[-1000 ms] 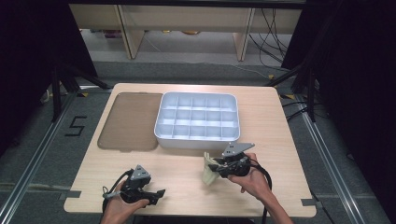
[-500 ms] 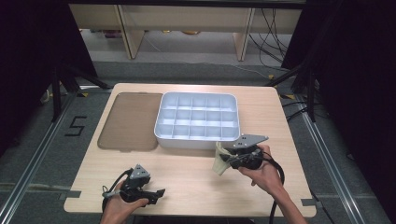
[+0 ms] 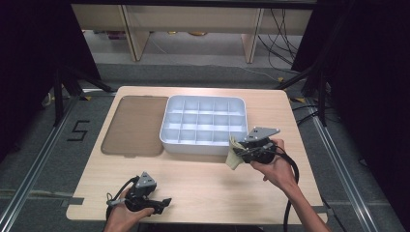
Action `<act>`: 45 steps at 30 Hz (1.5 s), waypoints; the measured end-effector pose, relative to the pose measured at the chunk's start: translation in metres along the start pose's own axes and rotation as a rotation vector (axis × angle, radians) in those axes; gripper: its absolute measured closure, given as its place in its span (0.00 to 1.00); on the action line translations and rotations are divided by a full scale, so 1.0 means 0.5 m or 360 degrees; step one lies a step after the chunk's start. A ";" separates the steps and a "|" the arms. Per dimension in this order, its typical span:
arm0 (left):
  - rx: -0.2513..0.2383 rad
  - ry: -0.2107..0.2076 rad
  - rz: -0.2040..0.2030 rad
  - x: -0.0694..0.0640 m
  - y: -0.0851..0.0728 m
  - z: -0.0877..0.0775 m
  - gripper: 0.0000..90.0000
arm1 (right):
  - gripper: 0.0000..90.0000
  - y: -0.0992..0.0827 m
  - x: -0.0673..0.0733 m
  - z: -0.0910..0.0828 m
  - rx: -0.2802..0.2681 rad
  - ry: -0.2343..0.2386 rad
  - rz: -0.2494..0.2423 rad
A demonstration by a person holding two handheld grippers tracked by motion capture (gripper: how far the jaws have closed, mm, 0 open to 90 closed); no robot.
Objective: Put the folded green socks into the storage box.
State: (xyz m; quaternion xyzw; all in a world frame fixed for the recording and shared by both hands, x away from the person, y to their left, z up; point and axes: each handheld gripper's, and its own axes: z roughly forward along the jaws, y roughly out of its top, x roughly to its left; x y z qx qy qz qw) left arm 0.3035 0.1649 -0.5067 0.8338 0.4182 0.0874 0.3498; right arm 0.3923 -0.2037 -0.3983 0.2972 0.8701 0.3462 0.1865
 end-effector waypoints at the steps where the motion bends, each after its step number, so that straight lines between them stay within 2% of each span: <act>1: -0.0001 0.0004 -0.0008 0.000 0.000 0.001 0.25 | 0.77 0.007 -0.002 0.003 0.0017 -0.0019 -0.0008; 3: -0.0007 0.0000 -0.0007 -0.001 0.001 0.000 0.25 | 0.77 0.027 -0.012 0.001 0.0024 -0.0029 -0.0022; 5: -0.0004 -0.0013 0.0031 0.000 0.001 -0.001 0.25 | 0.77 0.043 -0.017 0.000 0.0027 -0.0057 -0.0026; 6: -0.0003 -0.0002 0.0030 0.000 0.001 0.000 0.25 | 0.77 0.049 -0.020 0.000 0.0030 -0.0057 -0.0030; 8: 0.0006 -0.0020 0.0042 0.000 0.001 -0.002 0.25 | 0.77 0.057 -0.023 0.000 0.0027 -0.0045 -0.0053; 9: 0.0011 0.0002 0.0036 0.001 0.002 -0.001 0.25 | 0.77 0.057 -0.021 -0.001 0.0026 -0.0046 -0.0037; 10: -0.0002 -0.0004 0.0031 0.000 0.001 -0.002 0.25 | 0.77 0.057 -0.022 -0.001 0.0023 -0.0039 -0.0047; 12: -0.0006 -0.0014 0.0026 0.000 0.001 -0.002 0.25 | 0.77 0.053 -0.021 -0.001 0.0028 -0.0044 -0.0014; 14: -0.0002 0.0001 0.0029 0.001 0.001 -0.002 0.25 | 0.77 0.051 -0.024 -0.001 0.0014 -0.0050 -0.0006; 18: -0.0001 -0.0019 -0.0007 -0.002 0.002 -0.001 0.25 | 0.77 0.051 -0.034 -0.007 0.0007 -0.0051 0.0019; 21: 0.0004 -0.0014 -0.0003 -0.002 0.001 0.001 0.25 | 0.77 0.054 -0.043 -0.011 -0.0015 -0.0077 0.0013; 22: 0.0007 -0.0011 0.0006 -0.002 0.001 0.001 0.25 | 0.77 0.055 -0.044 -0.011 -0.0014 -0.0077 0.0030; 27: 0.0008 -0.0015 0.0032 0.000 0.001 0.000 0.25 | 0.77 0.058 -0.054 -0.012 -0.0001 -0.0091 0.0017; 29: 0.0006 -0.0013 0.0015 -0.001 0.001 0.001 0.25 | 0.77 0.059 -0.057 -0.012 -0.0004 -0.0086 0.0037; 33: 0.0019 0.0001 0.0006 0.000 0.000 0.004 0.25 | 0.77 0.061 -0.065 -0.009 0.0002 -0.0109 0.0023; 34: 0.0009 -0.0004 0.0003 0.000 0.000 0.004 0.25 | 0.77 0.061 -0.068 -0.007 0.0000 -0.0123 0.0043; 37: 0.0006 -0.0008 0.0005 0.000 0.000 0.003 0.25 | 0.77 0.060 -0.075 -0.003 -0.0010 -0.0134 0.0026; 39: 0.0010 -0.0021 0.0026 0.000 0.001 0.001 0.25 | 0.77 0.059 -0.080 -0.001 0.0006 -0.0142 0.0050; 45: 0.0008 -0.0014 0.0033 0.001 0.001 0.000 0.25 | 0.77 0.059 -0.095 0.009 0.0000 -0.0166 0.0064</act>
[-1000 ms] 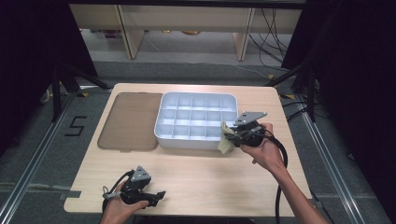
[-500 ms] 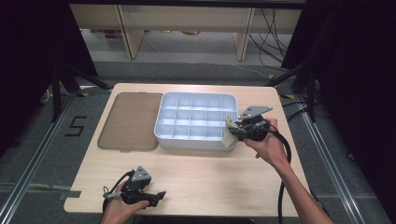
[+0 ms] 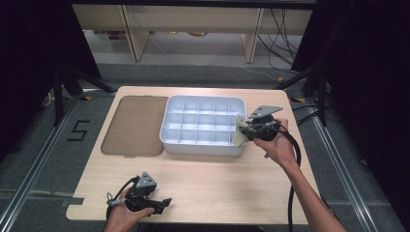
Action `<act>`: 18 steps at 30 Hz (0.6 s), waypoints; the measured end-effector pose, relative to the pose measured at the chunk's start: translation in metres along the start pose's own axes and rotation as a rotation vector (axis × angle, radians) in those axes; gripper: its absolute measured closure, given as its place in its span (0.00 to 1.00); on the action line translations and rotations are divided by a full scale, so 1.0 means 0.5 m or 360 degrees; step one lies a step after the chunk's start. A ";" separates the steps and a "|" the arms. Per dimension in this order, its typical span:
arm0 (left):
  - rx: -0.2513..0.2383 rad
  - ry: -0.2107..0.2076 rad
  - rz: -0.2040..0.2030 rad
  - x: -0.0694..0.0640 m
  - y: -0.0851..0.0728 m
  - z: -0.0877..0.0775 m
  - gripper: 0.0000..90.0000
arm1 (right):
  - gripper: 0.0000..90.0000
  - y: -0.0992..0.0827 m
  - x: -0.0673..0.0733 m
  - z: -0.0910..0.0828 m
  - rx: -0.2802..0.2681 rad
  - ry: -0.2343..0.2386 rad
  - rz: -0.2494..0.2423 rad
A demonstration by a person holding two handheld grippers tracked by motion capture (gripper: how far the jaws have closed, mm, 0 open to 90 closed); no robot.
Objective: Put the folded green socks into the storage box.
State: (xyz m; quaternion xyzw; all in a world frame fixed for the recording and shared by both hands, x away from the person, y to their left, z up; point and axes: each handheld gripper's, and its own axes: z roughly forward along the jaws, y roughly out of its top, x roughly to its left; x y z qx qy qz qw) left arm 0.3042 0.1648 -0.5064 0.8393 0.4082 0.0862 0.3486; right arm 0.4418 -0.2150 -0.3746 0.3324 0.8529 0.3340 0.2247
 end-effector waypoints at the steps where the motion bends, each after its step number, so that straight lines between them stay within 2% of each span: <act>1: 0.0000 0.0000 0.0000 0.000 0.000 0.000 0.25 | 0.77 0.000 -0.001 0.003 -0.0014 -0.0010 -0.0002; 6: -0.0003 0.0008 -0.0001 -0.001 0.000 0.000 0.25 | 0.77 0.001 -0.008 0.015 -0.0002 -0.0038 0.0002; 8: 0.0000 0.0014 -0.0032 -0.002 -0.001 0.001 0.25 | 0.77 0.001 -0.011 0.021 0.0004 -0.0047 -0.0007; 10: 0.0019 -0.0001 -0.0002 -0.001 0.000 -0.001 0.25 | 0.77 0.002 -0.012 0.026 0.0010 -0.0056 0.0003; 11: -0.0001 0.0007 -0.0016 -0.002 -0.001 0.001 0.25 | 0.77 0.003 -0.012 0.030 0.0015 -0.0060 0.0003; 18: 0.0004 0.0006 -0.0022 -0.003 0.000 0.000 0.25 | 0.77 0.007 -0.009 0.054 0.0064 -0.0113 -0.0062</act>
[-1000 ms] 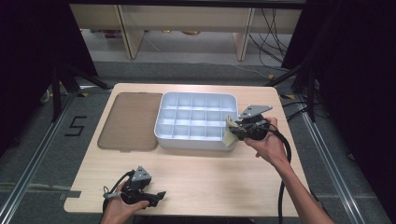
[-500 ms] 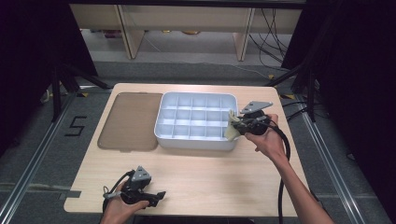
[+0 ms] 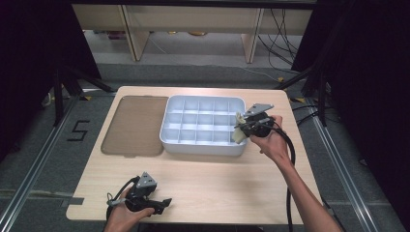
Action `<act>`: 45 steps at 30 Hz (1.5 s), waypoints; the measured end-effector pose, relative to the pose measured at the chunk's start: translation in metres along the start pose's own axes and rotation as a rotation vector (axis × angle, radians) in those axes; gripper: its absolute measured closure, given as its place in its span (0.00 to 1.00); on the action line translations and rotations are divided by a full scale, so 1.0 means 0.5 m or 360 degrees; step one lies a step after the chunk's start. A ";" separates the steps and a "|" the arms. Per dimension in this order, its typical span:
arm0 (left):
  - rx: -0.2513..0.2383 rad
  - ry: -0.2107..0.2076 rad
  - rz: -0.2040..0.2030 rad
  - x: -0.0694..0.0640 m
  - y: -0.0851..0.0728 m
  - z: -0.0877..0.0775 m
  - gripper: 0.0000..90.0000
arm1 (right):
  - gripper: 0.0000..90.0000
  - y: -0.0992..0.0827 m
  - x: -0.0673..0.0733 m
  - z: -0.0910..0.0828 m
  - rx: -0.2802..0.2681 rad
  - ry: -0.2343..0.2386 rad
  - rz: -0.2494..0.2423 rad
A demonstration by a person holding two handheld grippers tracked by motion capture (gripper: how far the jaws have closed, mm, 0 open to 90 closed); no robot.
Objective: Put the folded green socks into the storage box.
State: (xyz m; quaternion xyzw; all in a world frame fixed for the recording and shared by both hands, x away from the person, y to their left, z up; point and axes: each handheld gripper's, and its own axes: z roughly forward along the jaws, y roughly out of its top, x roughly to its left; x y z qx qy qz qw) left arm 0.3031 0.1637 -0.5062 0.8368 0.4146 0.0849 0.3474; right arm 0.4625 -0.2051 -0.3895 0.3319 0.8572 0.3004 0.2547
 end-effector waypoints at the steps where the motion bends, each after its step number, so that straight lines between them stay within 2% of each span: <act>1: -0.0003 0.0000 0.0003 0.000 0.000 0.000 0.25 | 0.77 0.001 0.001 0.002 0.0011 0.0005 -0.0004; 3: -0.0007 0.0009 -0.0008 0.001 0.000 0.000 0.25 | 0.77 0.002 0.002 0.008 0.0005 -0.0037 -0.0038; 4: -0.0009 0.0006 -0.0011 0.001 0.000 0.000 0.25 | 0.77 0.003 0.001 0.011 0.0025 -0.0011 -0.0038; 8: -0.0008 0.0007 -0.0008 0.001 0.000 0.000 0.25 | 0.77 0.002 0.003 0.024 0.0045 -0.0038 -0.0064; 9: -0.0010 -0.0008 -0.0009 0.000 0.000 -0.001 0.25 | 0.77 0.002 0.003 0.027 0.0053 -0.0056 -0.0091; 10: -0.0008 -0.0007 -0.0001 0.000 0.000 -0.001 0.25 | 0.77 0.002 0.004 0.031 0.0050 -0.0086 -0.0094; 12: -0.0006 -0.0006 0.0008 0.001 0.000 -0.001 0.25 | 0.77 0.004 0.007 0.035 0.0070 -0.0061 -0.0057; 13: -0.0005 -0.0007 0.0010 0.001 0.000 -0.001 0.25 | 0.77 0.003 0.006 0.038 0.0062 -0.0090 -0.0111; 14: -0.0005 -0.0007 0.0012 0.001 0.000 -0.001 0.25 | 0.77 0.003 0.006 0.042 0.0064 -0.0078 -0.0136; 15: -0.0003 -0.0007 0.0011 0.000 0.000 -0.001 0.25 | 0.77 0.004 0.011 0.042 0.0082 -0.0090 -0.0094; 17: -0.0004 -0.0009 0.0023 0.001 0.000 -0.001 0.25 | 0.76 0.001 0.010 0.050 0.0074 -0.0088 -0.0145; 18: -0.0005 -0.0010 0.0022 0.001 0.000 -0.001 0.25 | 0.76 0.000 0.013 0.049 0.0099 -0.0088 -0.0118; 19: -0.0004 -0.0011 0.0019 0.000 0.000 -0.001 0.25 | 0.76 -0.003 0.012 0.054 0.0083 -0.0112 -0.0149; 20: -0.0004 -0.0010 0.0018 0.000 0.000 -0.001 0.25 | 0.76 -0.003 0.014 0.056 0.0102 -0.0076 -0.0114; 22: 0.0003 -0.0016 -0.0004 0.000 0.000 0.001 0.25 | 0.76 -0.006 0.018 0.059 0.0105 -0.0097 -0.0125; 24: 0.0003 0.0002 0.0026 0.001 0.000 0.002 0.25 | 0.76 -0.009 0.023 0.064 0.0113 -0.0060 -0.0153; 25: 0.0002 0.0001 0.0021 0.001 0.000 0.002 0.25 | 0.76 -0.010 0.025 0.066 0.0118 -0.0089 -0.0187; 27: 0.0000 0.0000 0.0022 0.000 0.000 0.001 0.25 | 0.76 -0.013 0.028 0.071 0.0125 -0.0075 -0.0196; 29: 0.0002 0.0013 0.0017 0.000 0.000 0.001 0.25 | 0.76 -0.016 0.032 0.075 0.0134 -0.0068 -0.0179; 30: 0.0003 0.0013 0.0021 0.000 0.000 0.001 0.25 | 0.76 -0.017 0.032 0.078 0.0141 -0.0034 -0.0171; 34: 0.0003 0.0003 0.0023 0.001 -0.001 0.001 0.25 | 0.76 -0.025 0.034 0.085 0.0154 -0.0036 -0.0176; 39: 0.0000 -0.0013 0.0021 -0.001 0.000 0.002 0.25 | 0.76 -0.034 0.035 0.096 0.0183 0.0028 -0.0160; 40: 0.0008 -0.0015 0.0032 0.000 0.000 0.001 0.25 | 0.76 -0.035 0.034 0.097 0.0190 0.0022 -0.0159; 42: 0.0003 -0.0014 0.0025 -0.001 0.000 0.002 0.25 | 0.76 -0.037 0.032 0.102 0.0203 0.0071 -0.0148; 45: 0.0005 0.0002 0.0022 0.000 -0.001 0.002 0.25 | 0.76 -0.041 0.034 0.104 0.0212 0.0051 -0.0129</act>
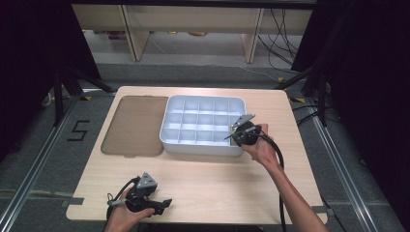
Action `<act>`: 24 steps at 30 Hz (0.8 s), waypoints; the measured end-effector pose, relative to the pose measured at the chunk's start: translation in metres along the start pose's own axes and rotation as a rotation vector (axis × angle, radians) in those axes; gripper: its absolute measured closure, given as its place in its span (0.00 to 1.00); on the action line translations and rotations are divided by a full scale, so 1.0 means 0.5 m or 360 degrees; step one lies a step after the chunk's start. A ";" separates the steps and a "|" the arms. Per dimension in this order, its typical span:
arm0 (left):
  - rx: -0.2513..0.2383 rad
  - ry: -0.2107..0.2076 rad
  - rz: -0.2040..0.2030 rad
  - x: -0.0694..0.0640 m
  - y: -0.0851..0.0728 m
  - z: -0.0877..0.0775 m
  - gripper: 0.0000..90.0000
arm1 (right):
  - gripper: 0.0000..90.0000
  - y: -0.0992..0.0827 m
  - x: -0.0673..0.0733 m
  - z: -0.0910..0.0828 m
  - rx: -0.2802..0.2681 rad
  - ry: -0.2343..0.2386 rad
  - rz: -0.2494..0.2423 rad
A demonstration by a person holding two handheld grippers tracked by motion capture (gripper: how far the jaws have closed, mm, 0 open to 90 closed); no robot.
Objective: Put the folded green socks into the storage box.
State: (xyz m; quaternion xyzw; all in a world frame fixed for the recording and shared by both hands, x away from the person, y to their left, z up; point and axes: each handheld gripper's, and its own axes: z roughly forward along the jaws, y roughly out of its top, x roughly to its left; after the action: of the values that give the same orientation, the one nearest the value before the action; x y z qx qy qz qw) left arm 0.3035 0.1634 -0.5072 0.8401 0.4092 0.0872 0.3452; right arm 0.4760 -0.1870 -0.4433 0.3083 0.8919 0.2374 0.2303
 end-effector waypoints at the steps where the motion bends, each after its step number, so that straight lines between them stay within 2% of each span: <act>1: 0.0000 0.0000 0.0000 0.000 0.000 0.000 0.25 | 0.76 -0.001 -0.001 0.002 -0.0002 0.0019 -0.0017; 4: -0.0001 0.0001 0.0000 0.000 0.000 0.000 0.25 | 0.75 -0.004 0.002 0.004 0.0009 0.0022 -0.0006; 5: -0.0001 0.0001 0.0001 0.000 0.000 0.000 0.25 | 0.75 -0.004 0.001 0.008 0.0005 0.0054 -0.0001; 6: 0.0000 0.0001 0.0000 0.000 0.000 -0.001 0.25 | 0.75 -0.005 0.002 0.007 0.0006 0.0036 0.0003; 9: 0.0001 0.0001 -0.0001 0.000 0.000 0.000 0.25 | 0.70 -0.007 0.001 0.008 0.0022 0.0050 0.0007; 11: 0.0001 0.0001 0.0000 0.000 0.000 0.000 0.25 | 0.60 -0.008 0.000 0.004 0.0026 0.0064 0.0066; 13: 0.0001 0.0003 -0.0001 0.000 0.000 -0.001 0.25 | 0.57 -0.007 -0.003 -0.004 -0.0020 0.0072 0.0137; 14: 0.0001 0.0001 -0.0002 0.000 0.000 0.000 0.25 | 0.60 -0.004 -0.010 -0.017 -0.0090 0.0110 0.0153; 15: 0.0001 0.0001 -0.0001 0.000 0.000 0.000 0.25 | 0.60 -0.004 -0.010 -0.017 -0.0090 0.0110 0.0153; 17: 0.0000 0.0001 -0.0001 0.000 0.000 0.000 0.25 | 0.65 0.001 -0.019 -0.038 -0.0148 0.0106 0.0152; 20: 0.0003 -0.0014 0.0007 -0.001 0.001 -0.002 0.25 | 0.79 0.009 -0.026 -0.056 -0.0246 0.0115 0.0180; 22: 0.0000 -0.0013 0.0003 -0.002 0.001 -0.001 0.25 | 0.85 0.015 -0.031 -0.063 -0.0221 0.0125 0.0182; 24: -0.0010 -0.0016 0.0000 -0.002 0.000 -0.001 0.25 | 0.90 0.016 -0.028 -0.055 -0.0238 0.0121 0.0196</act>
State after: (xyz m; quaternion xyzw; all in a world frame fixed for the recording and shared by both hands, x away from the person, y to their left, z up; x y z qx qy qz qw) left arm 0.3028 0.1630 -0.5067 0.8395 0.4072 0.0841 0.3498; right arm 0.4741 -0.1981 -0.4137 0.3353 0.8591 0.3285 0.2038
